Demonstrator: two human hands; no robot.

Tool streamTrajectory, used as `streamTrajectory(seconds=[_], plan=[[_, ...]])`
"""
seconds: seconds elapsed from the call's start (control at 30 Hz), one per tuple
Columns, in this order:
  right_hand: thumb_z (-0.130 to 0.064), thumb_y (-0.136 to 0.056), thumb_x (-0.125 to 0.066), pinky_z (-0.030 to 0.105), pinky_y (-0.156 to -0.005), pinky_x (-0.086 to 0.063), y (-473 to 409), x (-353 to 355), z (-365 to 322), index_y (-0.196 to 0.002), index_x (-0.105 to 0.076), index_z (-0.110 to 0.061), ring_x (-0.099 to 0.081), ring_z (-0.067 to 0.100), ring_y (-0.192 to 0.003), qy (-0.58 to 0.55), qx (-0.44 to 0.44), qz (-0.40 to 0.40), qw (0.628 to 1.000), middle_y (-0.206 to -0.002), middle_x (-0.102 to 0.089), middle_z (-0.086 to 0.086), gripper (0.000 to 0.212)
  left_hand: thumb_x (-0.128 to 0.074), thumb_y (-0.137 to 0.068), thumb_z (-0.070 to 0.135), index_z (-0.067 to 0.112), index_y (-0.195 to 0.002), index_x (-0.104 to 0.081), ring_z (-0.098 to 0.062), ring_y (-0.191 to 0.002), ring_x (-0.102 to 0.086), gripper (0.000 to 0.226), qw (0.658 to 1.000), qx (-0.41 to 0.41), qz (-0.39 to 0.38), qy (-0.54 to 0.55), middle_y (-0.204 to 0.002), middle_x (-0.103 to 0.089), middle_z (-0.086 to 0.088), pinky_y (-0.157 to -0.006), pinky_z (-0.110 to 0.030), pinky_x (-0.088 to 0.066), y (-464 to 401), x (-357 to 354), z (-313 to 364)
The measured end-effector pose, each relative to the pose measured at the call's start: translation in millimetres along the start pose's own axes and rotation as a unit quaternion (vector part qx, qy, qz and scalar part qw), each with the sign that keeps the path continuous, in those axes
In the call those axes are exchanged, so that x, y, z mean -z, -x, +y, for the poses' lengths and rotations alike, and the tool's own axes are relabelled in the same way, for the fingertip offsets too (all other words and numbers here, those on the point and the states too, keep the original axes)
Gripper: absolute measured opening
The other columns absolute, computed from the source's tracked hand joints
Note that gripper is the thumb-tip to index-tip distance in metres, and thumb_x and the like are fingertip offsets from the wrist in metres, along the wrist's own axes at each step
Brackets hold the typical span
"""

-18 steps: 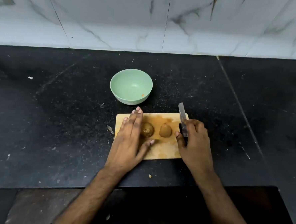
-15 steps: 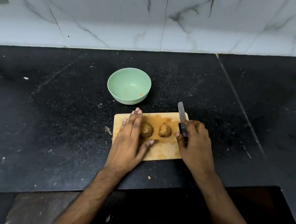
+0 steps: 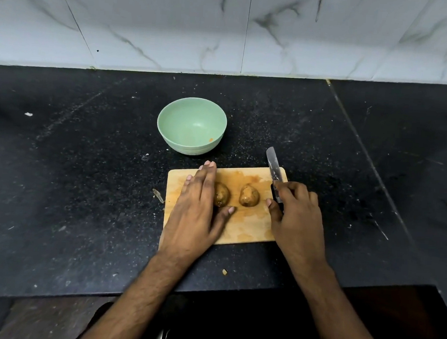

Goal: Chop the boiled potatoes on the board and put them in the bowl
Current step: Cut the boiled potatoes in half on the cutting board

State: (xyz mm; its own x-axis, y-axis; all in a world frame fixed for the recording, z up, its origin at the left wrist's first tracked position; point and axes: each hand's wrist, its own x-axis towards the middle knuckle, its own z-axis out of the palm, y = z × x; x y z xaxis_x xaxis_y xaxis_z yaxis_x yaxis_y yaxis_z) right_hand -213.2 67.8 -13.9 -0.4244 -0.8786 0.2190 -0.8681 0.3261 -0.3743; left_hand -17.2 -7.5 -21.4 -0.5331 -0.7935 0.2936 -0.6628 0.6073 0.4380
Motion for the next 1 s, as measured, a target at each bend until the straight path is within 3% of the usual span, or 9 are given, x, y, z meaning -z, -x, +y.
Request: streamTrajectory(seconds=[0.17,0.3,0.4,0.47,0.57,0.67,0.83,0.9,1.0], plan=[[-0.036,-0.093,-0.068,0.039,-0.080,-0.052,6,4,0,-0.138,-0.055,-0.024,-0.051,0.021,-0.106,-0.039,-0.021,-0.019,0.999,-0.119,-0.050,-0.001,0.049,-0.060,-0.098,0.041,0.005,-0.159,-0.011,-0.022,-0.143,-0.035,0.087,0.999,0.010,0.024,0.046,-0.156,-0.036,-0.011,-0.122,-0.042,-0.027,3,-3,-1],[-0.026,-0.095,-0.068,0.035,-0.084,-0.048,5,9,2,-0.141,-0.053,-0.016,-0.055,0.023,-0.109,-0.068,-0.032,-0.017,0.997,-0.124,-0.054,0.004,0.050,-0.066,-0.094,0.039,0.011,-0.160,-0.009,-0.020,-0.131,-0.044,0.091,0.995,0.038,0.018,0.092,-0.146,-0.047,-0.011,-0.112,-0.028,-0.032,3,-2,-4],[-0.024,-0.096,-0.065,0.042,-0.088,-0.052,4,13,1,-0.139,-0.055,-0.013,-0.059,0.023,-0.107,-0.088,-0.037,0.009,0.995,-0.120,-0.061,0.004,0.045,-0.070,-0.090,0.043,0.016,-0.160,-0.009,-0.018,-0.127,-0.047,0.097,0.992,0.056,0.023,0.111,-0.138,-0.052,-0.005,-0.109,-0.029,-0.036,2,-2,-7],[-0.021,-0.094,-0.067,0.042,-0.087,-0.055,7,16,-3,-0.130,-0.063,-0.015,-0.064,0.017,-0.096,-0.147,-0.021,0.051,0.988,-0.106,-0.069,-0.001,0.036,-0.074,-0.087,0.044,0.016,-0.159,-0.013,-0.016,-0.126,-0.047,0.098,0.991,0.059,0.033,0.118,-0.136,-0.053,-0.003,-0.110,-0.030,-0.038,2,-3,-8],[-0.019,-0.095,-0.068,0.028,-0.079,-0.057,14,21,-20,-0.120,-0.071,-0.020,-0.067,0.006,-0.077,-0.279,-0.021,0.060,0.958,-0.084,-0.073,-0.007,0.026,-0.076,-0.085,0.045,0.015,-0.156,-0.024,-0.016,-0.134,-0.044,0.093,0.991,0.054,0.046,0.116,-0.145,-0.050,-0.003,-0.114,-0.035,-0.036,2,-4,-9],[-0.014,-0.099,-0.061,0.022,-0.079,-0.055,23,20,-42,-0.115,-0.071,-0.022,-0.069,0.005,-0.081,-0.351,0.023,0.018,0.936,-0.084,-0.074,-0.009,0.021,-0.082,-0.076,0.051,0.016,-0.149,-0.038,-0.016,-0.133,-0.046,0.092,0.991,0.046,0.049,0.120,-0.144,-0.051,-0.001,-0.113,-0.036,-0.038,0,-4,-14],[-0.023,-0.104,-0.051,0.038,-0.086,-0.057,32,3,-56,-0.135,-0.059,-0.022,-0.063,0.004,-0.083,-0.304,0.069,-0.054,0.949,-0.095,-0.062,-0.016,0.032,-0.079,-0.068,0.057,0.024,-0.141,-0.049,-0.009,-0.120,-0.054,0.085,0.971,0.078,0.016,0.224,-0.127,-0.059,0.009,-0.106,-0.036,-0.045,0,0,-27],[-0.025,-0.105,-0.048,0.033,-0.090,-0.053,35,1,-58,-0.135,-0.057,-0.021,-0.062,0.007,-0.095,-0.264,0.096,-0.061,0.958,-0.106,-0.066,-0.012,0.032,-0.078,-0.073,0.048,0.023,-0.138,-0.053,-0.010,-0.119,-0.055,0.073,0.971,0.071,0.014,0.228,-0.122,-0.061,0.010,-0.106,-0.037,-0.046,1,0,-30],[-0.037,-0.103,-0.049,0.018,-0.073,-0.045,37,0,-60,-0.125,-0.058,-0.023,-0.061,0.005,-0.088,-0.235,0.084,-0.076,0.965,-0.101,-0.070,-0.009,0.028,-0.077,-0.077,0.043,0.019,-0.129,-0.060,-0.011,-0.115,-0.056,0.059,0.979,0.054,0.027,0.195,-0.119,-0.061,0.009,-0.102,-0.039,-0.048,2,-1,-31]])
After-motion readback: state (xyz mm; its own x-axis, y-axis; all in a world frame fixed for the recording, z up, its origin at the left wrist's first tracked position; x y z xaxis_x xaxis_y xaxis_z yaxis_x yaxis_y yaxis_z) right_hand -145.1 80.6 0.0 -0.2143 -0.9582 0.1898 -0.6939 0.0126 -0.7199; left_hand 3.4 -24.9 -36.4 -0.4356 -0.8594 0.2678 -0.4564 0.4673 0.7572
